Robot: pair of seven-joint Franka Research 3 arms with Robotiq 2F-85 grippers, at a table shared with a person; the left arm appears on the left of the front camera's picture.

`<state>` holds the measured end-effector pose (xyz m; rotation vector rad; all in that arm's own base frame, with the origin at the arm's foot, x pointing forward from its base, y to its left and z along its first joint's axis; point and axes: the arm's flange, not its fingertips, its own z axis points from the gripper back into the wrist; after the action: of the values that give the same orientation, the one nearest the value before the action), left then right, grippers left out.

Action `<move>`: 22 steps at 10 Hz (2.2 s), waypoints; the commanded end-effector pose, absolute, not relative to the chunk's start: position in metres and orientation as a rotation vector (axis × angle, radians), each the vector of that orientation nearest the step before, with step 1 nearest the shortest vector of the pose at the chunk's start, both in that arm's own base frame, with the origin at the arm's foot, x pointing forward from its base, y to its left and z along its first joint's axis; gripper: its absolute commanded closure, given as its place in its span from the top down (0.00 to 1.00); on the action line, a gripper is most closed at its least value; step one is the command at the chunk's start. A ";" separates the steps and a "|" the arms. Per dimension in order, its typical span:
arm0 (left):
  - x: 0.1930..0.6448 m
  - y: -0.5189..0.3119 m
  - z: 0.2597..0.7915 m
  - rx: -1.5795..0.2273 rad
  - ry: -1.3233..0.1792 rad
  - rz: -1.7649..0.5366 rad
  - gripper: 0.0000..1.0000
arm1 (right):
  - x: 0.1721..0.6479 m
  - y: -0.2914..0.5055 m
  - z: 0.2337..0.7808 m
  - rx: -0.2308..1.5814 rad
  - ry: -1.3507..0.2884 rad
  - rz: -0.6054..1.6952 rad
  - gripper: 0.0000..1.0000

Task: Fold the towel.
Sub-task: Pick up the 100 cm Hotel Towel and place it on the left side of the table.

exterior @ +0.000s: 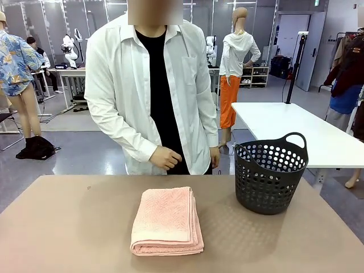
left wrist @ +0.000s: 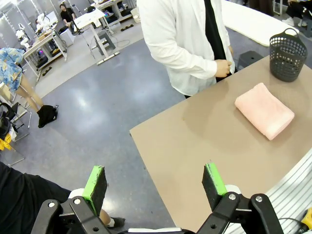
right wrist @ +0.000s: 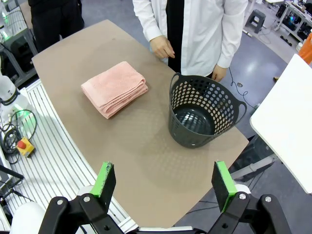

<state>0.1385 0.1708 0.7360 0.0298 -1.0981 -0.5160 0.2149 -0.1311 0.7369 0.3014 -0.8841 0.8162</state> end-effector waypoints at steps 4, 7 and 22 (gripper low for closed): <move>0.135 0.172 0.737 0.040 -1.089 -0.505 1.00 | 0.215 -0.132 0.738 0.303 -0.882 0.814 1.00; 0.135 0.172 0.737 0.040 -1.089 -0.505 1.00 | 0.215 -0.132 0.738 0.303 -0.882 0.814 1.00; 0.135 0.172 0.737 0.040 -1.089 -0.505 1.00 | 0.215 -0.132 0.738 0.303 -0.882 0.814 1.00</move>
<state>0.1385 0.1708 0.7360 0.0297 -1.0981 -0.5160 0.2149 -0.1311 0.7369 0.3014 -0.8841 0.8162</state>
